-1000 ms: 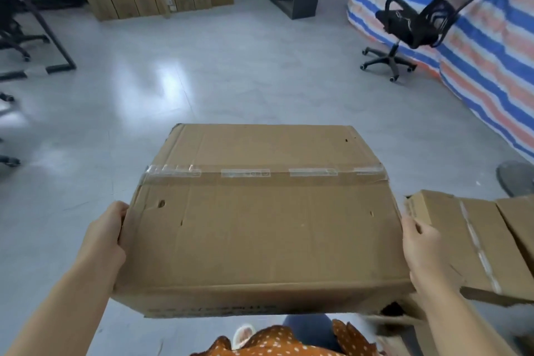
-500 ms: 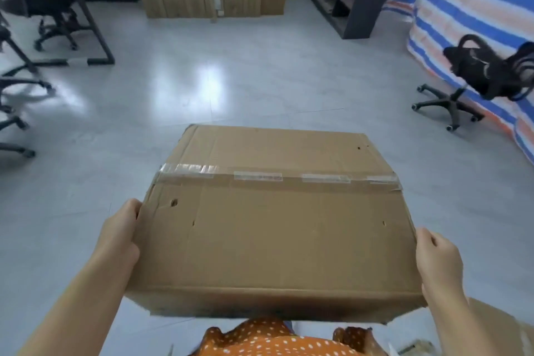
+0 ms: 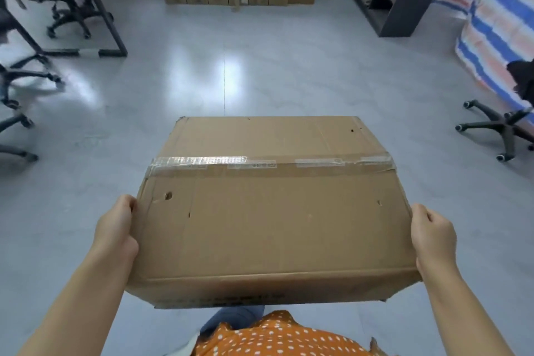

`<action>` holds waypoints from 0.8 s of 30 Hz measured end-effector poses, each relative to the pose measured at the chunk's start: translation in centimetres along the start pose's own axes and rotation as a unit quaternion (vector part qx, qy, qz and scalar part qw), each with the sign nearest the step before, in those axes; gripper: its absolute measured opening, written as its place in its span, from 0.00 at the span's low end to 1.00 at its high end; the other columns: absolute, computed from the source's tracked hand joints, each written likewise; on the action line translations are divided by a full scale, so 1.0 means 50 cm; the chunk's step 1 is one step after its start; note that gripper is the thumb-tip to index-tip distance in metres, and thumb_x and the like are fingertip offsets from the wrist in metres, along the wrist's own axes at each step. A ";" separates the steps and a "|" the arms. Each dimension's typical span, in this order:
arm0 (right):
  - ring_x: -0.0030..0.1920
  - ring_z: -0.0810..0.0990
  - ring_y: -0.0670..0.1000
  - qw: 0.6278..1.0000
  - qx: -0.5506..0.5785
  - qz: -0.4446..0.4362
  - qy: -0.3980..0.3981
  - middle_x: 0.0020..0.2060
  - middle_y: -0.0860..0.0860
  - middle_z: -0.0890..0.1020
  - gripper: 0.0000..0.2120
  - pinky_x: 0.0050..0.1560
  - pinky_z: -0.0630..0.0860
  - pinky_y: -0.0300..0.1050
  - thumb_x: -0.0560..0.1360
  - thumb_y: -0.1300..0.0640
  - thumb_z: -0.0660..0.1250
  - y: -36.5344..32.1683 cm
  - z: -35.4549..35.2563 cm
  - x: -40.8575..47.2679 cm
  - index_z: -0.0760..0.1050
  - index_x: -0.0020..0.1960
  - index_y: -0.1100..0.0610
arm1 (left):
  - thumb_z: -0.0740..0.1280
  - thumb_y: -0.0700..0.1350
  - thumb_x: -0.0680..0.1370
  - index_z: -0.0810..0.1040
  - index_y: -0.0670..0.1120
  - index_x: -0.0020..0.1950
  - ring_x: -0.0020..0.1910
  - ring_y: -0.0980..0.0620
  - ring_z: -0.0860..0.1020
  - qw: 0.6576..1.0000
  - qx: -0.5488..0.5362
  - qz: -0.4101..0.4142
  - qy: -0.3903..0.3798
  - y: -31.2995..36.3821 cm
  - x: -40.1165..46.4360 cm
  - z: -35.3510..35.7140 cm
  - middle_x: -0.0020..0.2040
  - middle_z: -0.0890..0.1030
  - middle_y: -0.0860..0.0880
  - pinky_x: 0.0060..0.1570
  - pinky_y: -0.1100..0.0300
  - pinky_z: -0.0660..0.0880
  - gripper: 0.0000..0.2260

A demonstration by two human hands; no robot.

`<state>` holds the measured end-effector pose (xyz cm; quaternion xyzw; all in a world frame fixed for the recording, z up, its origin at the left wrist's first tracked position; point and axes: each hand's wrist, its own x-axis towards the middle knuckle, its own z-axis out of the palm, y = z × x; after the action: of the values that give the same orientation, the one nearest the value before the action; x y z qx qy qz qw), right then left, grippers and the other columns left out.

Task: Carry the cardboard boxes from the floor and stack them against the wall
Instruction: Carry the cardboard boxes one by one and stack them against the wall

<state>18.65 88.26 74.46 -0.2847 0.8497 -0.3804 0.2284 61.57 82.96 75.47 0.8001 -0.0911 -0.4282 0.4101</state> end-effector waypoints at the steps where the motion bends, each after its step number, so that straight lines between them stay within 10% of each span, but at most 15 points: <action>1: 0.30 0.56 0.51 1.000 0.003 0.001 0.003 0.27 0.51 0.57 0.17 0.34 0.52 0.47 0.75 0.56 0.56 -0.029 0.027 0.028 0.53 0.30 0.53 | 0.60 0.43 0.70 0.66 0.47 0.32 0.24 0.50 0.65 1.000 -0.001 0.000 0.000 0.036 0.027 0.022 0.28 0.65 0.48 0.26 0.59 0.58 0.07; 11: 0.33 0.61 0.53 0.999 0.028 -0.002 0.035 0.30 0.55 0.64 0.18 0.35 0.57 0.48 0.75 0.52 0.57 -0.309 0.259 0.245 0.62 0.32 0.64 | 0.62 0.47 0.67 0.68 0.47 0.29 0.24 0.48 0.66 0.999 -0.022 0.023 -0.018 0.373 0.270 0.176 0.23 0.69 0.50 0.27 0.60 0.61 0.07; 24: 0.31 0.56 0.52 0.998 0.026 -0.042 -0.026 0.29 0.51 0.58 0.17 0.34 0.53 0.48 0.76 0.54 0.56 -0.643 0.592 0.577 0.54 0.32 0.53 | 0.60 0.44 0.70 0.67 0.47 0.32 0.28 0.47 0.67 0.995 -0.099 0.005 0.010 0.682 0.554 0.407 0.31 0.68 0.47 0.30 0.57 0.64 0.07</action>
<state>25.36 36.35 76.52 -0.3235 0.8210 -0.4037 0.2414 70.20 35.37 77.57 0.7593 -0.0476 -0.4250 0.4904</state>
